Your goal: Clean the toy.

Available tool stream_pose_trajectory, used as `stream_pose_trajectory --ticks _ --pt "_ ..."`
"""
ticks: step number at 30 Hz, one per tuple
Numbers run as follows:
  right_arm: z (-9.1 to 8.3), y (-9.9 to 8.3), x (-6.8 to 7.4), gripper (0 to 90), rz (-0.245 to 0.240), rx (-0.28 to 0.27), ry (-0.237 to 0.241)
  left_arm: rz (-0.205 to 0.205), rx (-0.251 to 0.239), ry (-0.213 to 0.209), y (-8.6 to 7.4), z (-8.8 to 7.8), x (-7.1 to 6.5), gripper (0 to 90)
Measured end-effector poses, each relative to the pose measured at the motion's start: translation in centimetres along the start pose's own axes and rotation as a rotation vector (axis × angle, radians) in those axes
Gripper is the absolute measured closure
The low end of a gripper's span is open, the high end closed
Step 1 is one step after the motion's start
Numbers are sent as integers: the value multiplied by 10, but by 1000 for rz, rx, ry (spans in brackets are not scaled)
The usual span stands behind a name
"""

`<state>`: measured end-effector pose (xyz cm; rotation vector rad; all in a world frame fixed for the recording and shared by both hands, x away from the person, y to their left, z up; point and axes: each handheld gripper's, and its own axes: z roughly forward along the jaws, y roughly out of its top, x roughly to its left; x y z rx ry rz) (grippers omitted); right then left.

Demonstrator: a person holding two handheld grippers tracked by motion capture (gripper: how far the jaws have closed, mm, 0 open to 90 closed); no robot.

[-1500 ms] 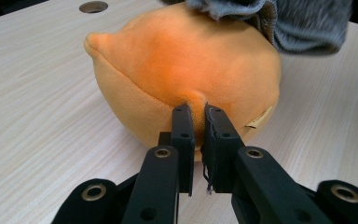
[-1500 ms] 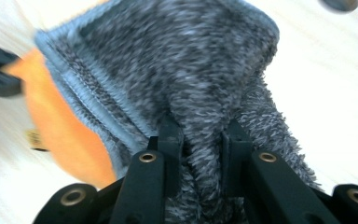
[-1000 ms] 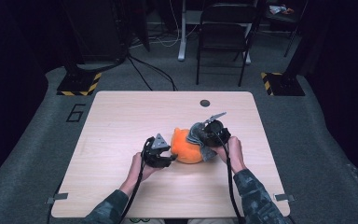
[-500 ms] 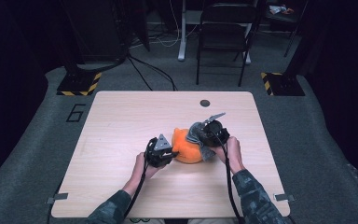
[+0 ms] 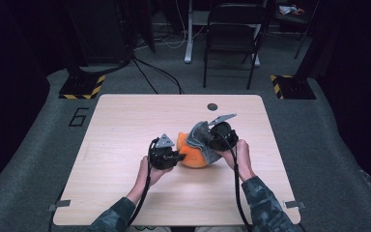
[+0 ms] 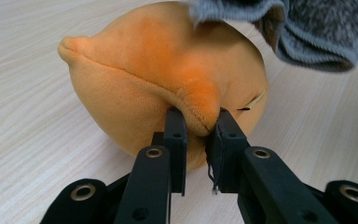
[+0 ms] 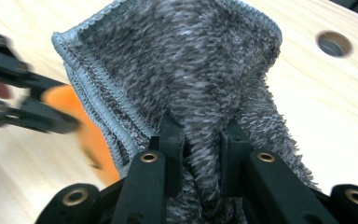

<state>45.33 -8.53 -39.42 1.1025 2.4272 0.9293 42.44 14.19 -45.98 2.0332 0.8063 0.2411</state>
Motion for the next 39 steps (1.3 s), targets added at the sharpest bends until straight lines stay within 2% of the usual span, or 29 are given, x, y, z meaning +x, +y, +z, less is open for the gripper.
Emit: stream_pose_trajectory --ticks 1,2,3,6,10,11,15,17,20,21,25,36,37,39 --pt "0 2 6 750 1 -6 2 1 -7 12 0 0 -1 780" --pt "2 5 15 749 -33 -16 11 3 -7 10 0 0 -1 776" --pt "2 5 15 749 -33 -16 11 1 -7 8 0 0 -1 776" --pt "6 9 27 746 -54 -23 21 -2 -18 10 0 -1 -1 775" --pt "16 6 35 745 -85 -14 0 -3 -8 13 -1 0 1 775" --pt "18 5 33 746 -103 -13 -3 -8 -14 12 -2 0 1 775" --pt "17 4 31 745 -92 10 -10 -19 -18 15 -3 0 3 775" --pt "17 3 27 744 -102 12 -17 -23 -15 14 -3 0 5 775" --pt "17 -1 21 745 -78 36 -20 -29 -15 16 -4 0 6 774" --pt "17 -2 18 745 -85 50 -20 -28 -20 15 -4 0 7 774" --pt "17 -7 8 744 -45 74 -18 -32 -15 13 -4 0 7 773" --pt "25 -19 -18 744 23 137 -27 -35 -15 11 -5 0 9 770" --pt "26 -21 -22 744 44 150 -25 -34 -16 11 -6 0 10 770" --pt "27 -22 -24 744 45 158 -31 -34 -16 12 -6 0 10 770"
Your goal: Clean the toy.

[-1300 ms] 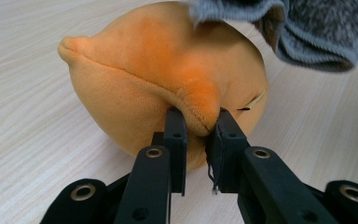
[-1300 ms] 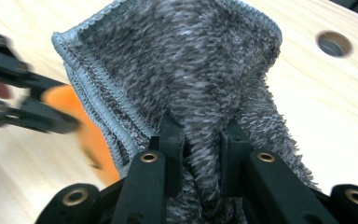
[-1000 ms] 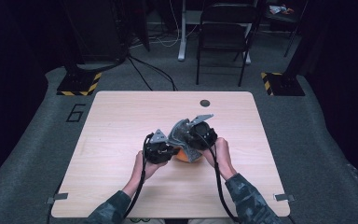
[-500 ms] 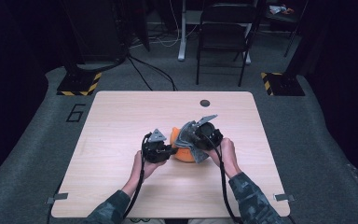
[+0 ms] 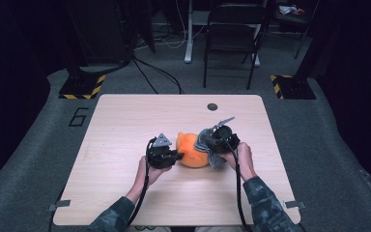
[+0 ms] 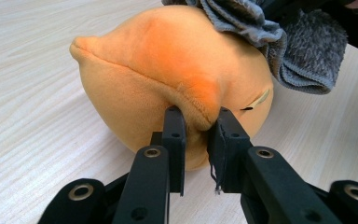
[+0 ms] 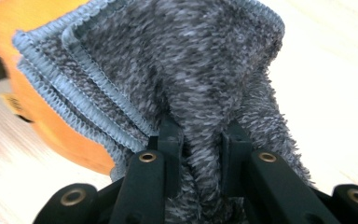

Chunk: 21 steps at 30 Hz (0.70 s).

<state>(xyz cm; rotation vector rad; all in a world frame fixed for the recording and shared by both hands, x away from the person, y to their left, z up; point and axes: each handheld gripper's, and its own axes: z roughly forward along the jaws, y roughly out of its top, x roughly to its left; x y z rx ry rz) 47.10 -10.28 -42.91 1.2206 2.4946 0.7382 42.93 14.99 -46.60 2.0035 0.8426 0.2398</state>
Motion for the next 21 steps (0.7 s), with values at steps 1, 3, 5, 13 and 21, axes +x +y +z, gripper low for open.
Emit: stream_pose_trajectory --ticks 1,3,5,13,21 --pt "1 -1 -2 744 8 7 -5 2 2 3 0 0 0 770" --pt "5 -3 -5 744 18 16 -10 3 5 2 0 0 1 770" --pt "12 -7 -9 744 38 36 -13 1 3 -1 -1 0 2 770" --pt "24 -12 -17 744 61 59 -39 -4 6 4 -1 1 2 770" --pt "20 -13 -27 744 78 66 -58 -7 -3 4 -2 1 4 769"
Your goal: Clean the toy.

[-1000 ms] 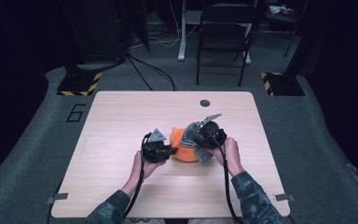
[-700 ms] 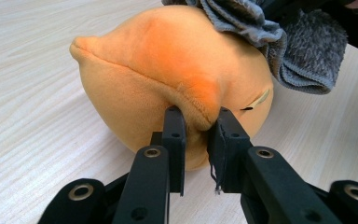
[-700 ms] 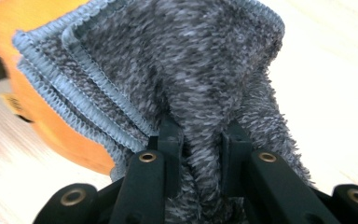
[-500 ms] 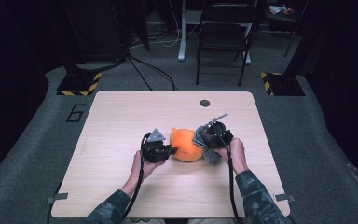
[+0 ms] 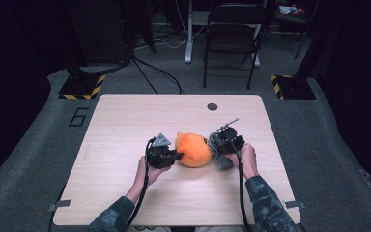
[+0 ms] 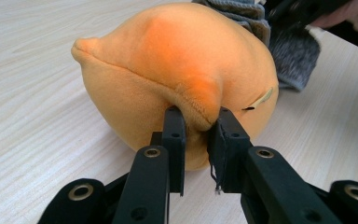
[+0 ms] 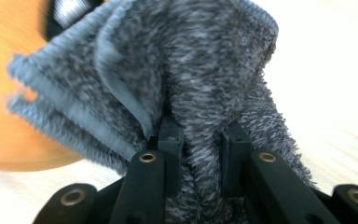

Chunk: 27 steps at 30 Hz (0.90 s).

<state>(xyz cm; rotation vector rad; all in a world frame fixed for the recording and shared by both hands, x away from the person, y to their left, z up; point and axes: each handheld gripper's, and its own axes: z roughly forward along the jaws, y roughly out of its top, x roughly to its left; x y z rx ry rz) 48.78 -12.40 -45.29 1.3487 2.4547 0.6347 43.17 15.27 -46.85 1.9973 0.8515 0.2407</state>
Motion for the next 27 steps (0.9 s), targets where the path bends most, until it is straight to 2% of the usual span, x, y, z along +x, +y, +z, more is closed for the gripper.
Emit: stream_pose_trajectory --ticks 2,6,10,13,17,20,22,27 --pt "-15 4 1 744 -8 -48 -1 1 -3 -1 0 0 0 769" --pt "-40 13 14 744 -38 -122 44 4 -6 -2 0 0 -2 768" --pt "-53 21 39 742 -101 -179 86 3 -7 0 0 0 -2 768" --pt "-54 27 63 741 -148 -225 118 13 -15 0 1 1 -3 767" --pt "-48 30 77 738 -172 -248 135 20 -8 -10 1 0 -4 766" --pt "-39 32 85 738 -199 -223 112 21 -7 -1 1 1 -4 766" --pt "-36 31 84 739 -221 -210 105 19 -6 -1 0 1 -3 766" --pt "-36 29 76 738 -203 -189 103 18 -8 -3 0 1 -2 766"
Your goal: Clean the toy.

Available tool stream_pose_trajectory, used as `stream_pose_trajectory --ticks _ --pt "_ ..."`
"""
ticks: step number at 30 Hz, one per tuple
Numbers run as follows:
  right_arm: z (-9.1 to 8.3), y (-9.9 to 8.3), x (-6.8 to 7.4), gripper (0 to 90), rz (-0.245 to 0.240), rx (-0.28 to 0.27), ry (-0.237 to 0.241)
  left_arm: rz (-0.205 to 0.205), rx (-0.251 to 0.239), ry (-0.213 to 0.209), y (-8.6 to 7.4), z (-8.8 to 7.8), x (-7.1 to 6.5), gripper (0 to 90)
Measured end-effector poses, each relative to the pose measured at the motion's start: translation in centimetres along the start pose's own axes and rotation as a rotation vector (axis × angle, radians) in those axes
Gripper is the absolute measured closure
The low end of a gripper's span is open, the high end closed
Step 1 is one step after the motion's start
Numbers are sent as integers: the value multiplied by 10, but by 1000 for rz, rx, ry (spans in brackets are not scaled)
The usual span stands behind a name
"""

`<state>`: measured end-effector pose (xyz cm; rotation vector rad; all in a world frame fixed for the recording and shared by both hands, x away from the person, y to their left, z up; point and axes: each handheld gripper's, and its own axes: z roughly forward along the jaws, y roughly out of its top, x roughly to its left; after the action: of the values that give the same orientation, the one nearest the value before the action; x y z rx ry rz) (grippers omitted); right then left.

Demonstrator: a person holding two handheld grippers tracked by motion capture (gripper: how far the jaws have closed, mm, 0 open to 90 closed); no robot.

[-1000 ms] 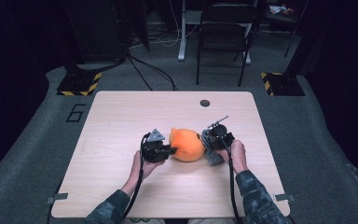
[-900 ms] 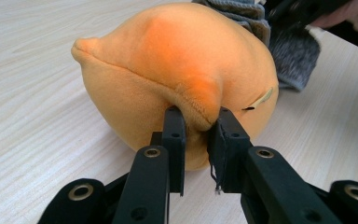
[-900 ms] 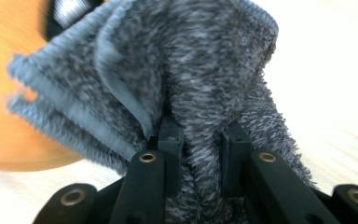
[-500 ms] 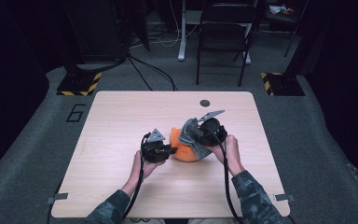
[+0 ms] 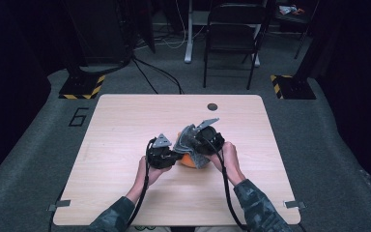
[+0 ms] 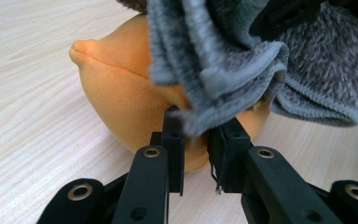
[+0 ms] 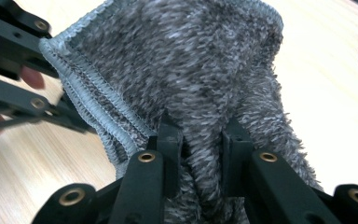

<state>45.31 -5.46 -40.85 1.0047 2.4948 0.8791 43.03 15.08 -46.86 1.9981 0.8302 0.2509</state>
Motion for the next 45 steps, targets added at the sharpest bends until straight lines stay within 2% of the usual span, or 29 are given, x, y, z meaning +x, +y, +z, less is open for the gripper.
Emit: stream_pose_trajectory --ticks 3,11,16,23,25,28,31,34,36,38,41,44,45 --pt "0 -7 -11 739 20 24 8 -8 3 -6 0 0 0 765" --pt "-1 -16 -27 739 63 55 13 0 -1 -4 -1 0 1 764" --pt "2 -27 -42 740 112 83 3 -3 -3 -1 -1 0 2 764" --pt "7 -35 -53 740 156 119 -5 -5 -4 2 -2 0 1 763" --pt "10 -38 -57 741 160 142 -17 -4 -3 2 -2 0 2 763" --pt "18 -46 -64 740 205 162 -8 -5 -5 0 -2 1 2 763" --pt "23 -52 -70 739 221 170 -8 -4 -6 0 -2 1 3 763" --pt "31 -56 -74 738 232 208 -24 -15 -4 -3 -2 1 4 763" --pt "36 -60 -76 737 244 233 -26 -7 -1 -2 -2 0 6 763" --pt "36 -62 -78 738 239 226 -44 -9 -4 -2 -2 1 5 763" --pt "23 -58 -79 739 234 204 -67 -10 -7 -1 -2 0 5 762" --pt "7 -50 -79 739 228 143 -79 -8 -7 -2 -2 0 5 761" --pt "-5 -43 -75 739 210 111 -76 -6 -7 -2 -2 0 5 759"
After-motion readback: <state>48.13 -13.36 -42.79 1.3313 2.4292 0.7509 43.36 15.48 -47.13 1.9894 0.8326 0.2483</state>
